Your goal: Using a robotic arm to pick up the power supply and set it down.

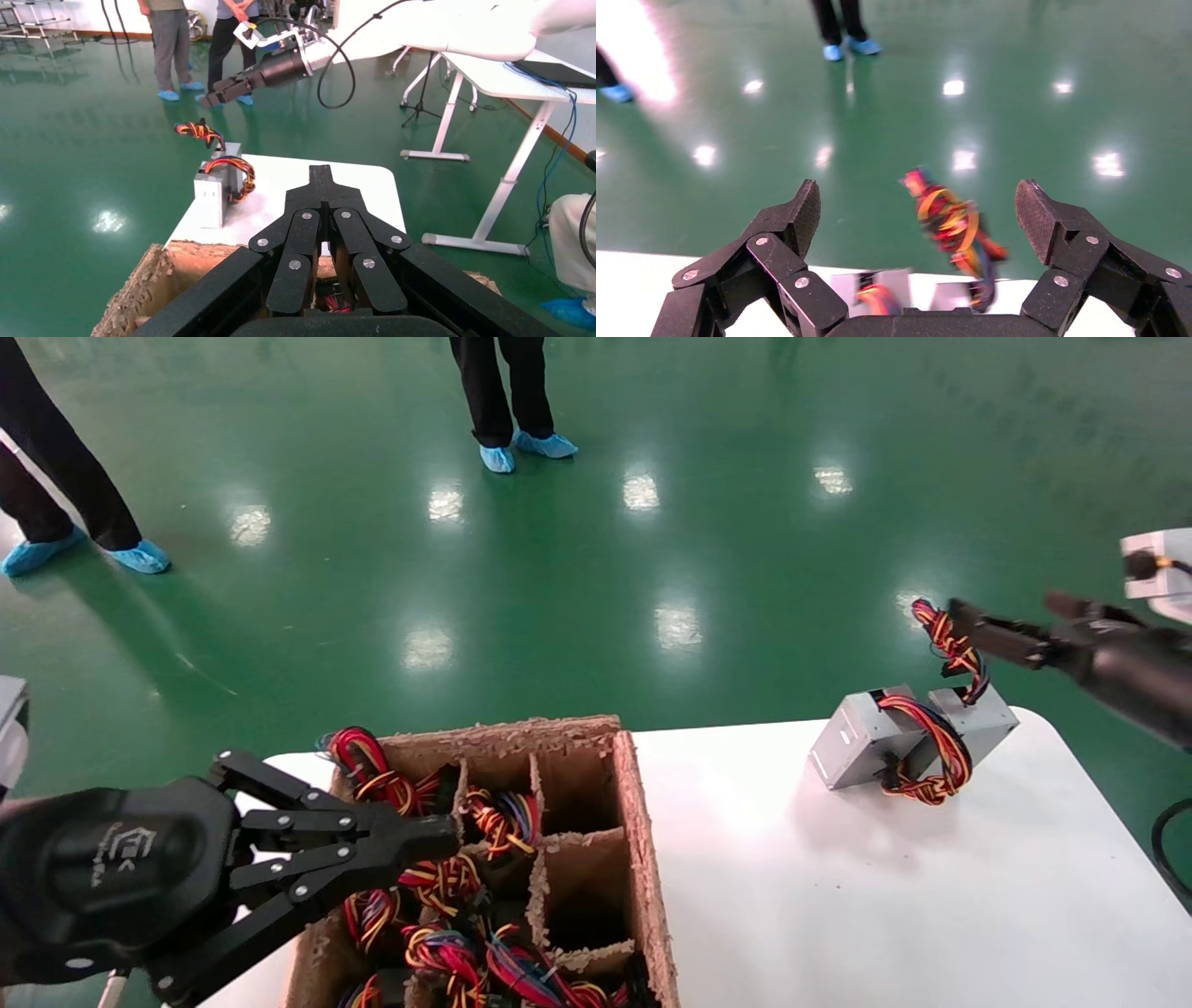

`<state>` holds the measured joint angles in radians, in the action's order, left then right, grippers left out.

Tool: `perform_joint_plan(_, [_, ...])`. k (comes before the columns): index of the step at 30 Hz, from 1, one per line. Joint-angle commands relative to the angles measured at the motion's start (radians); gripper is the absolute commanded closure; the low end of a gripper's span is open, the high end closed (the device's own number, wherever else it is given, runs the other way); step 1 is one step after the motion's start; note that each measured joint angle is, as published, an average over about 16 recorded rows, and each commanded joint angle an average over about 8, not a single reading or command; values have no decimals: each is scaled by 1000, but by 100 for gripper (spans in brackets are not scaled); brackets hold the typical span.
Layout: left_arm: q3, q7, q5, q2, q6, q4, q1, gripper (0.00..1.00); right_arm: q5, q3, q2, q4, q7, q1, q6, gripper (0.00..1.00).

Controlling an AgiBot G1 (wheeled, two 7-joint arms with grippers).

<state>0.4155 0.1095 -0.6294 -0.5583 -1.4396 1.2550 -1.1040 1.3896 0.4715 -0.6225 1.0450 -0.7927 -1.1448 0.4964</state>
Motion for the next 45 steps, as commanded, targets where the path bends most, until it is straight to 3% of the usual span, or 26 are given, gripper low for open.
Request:
perform_joint_plan(1, [0,0,0,0,0,0,0,100,-18,-5,0,6,16,1,28,0])
perform_joint_plan(9, [0,0,0,0,0,0,0,100,-113,-33,2,40,104,12,173,0])
perform_joint_plan(11, [0,0,0,0,0,0,0,95,-138,-40,2,49,127,14,210,0])
perform_joint_plan(18, [0,0,0,0,0,0,0,9,-222,-65,4,80,204,23,338,0])
perform_joint_plan(19, [0,0,0,0,0,0,0,1,-234,-68,4,84,215,25,355,0])
perform_joint_plan(45, [0,0,0,0,0,0,0,0,-541,-157,9,196,497,58,821,0])
